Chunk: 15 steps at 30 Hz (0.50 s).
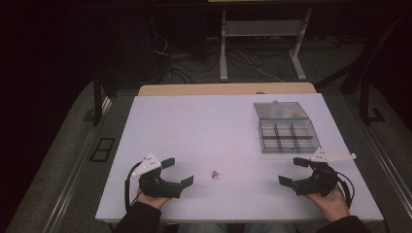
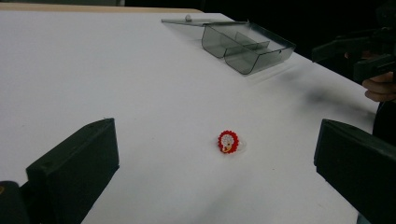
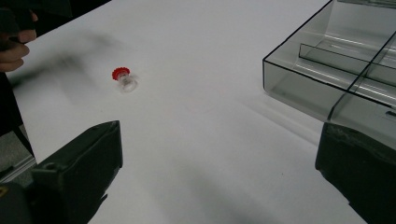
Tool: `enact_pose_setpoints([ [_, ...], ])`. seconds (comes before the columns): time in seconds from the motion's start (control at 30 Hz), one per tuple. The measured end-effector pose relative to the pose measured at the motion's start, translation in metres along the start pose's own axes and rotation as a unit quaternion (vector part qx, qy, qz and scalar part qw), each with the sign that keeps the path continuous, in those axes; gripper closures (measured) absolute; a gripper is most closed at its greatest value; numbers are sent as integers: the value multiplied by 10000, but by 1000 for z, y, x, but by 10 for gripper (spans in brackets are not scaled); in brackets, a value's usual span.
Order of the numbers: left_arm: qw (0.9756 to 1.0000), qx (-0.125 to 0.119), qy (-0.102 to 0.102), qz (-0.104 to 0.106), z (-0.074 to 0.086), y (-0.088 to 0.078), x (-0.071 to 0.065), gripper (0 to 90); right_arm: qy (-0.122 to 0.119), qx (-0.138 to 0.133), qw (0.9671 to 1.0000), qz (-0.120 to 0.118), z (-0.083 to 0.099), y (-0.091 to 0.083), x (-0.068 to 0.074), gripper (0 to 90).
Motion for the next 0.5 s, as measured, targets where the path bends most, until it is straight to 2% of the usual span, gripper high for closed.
enact_pose_setpoints([
  [0.5, 9999, 63, 21, 131, 1, 1, -3, 0, -52, 60, 10000, -31, 1, 1, 2, 1],
])
Point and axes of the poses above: each handheld gripper's, and its own axes: y roughly forward along the jaws, z roughly out of its underside, x roughly to its left, the point moved 6 cm from there along y, roughly forward along the jaws, and after that the axes turned 7 degrees about z, right-handed, at the moved point
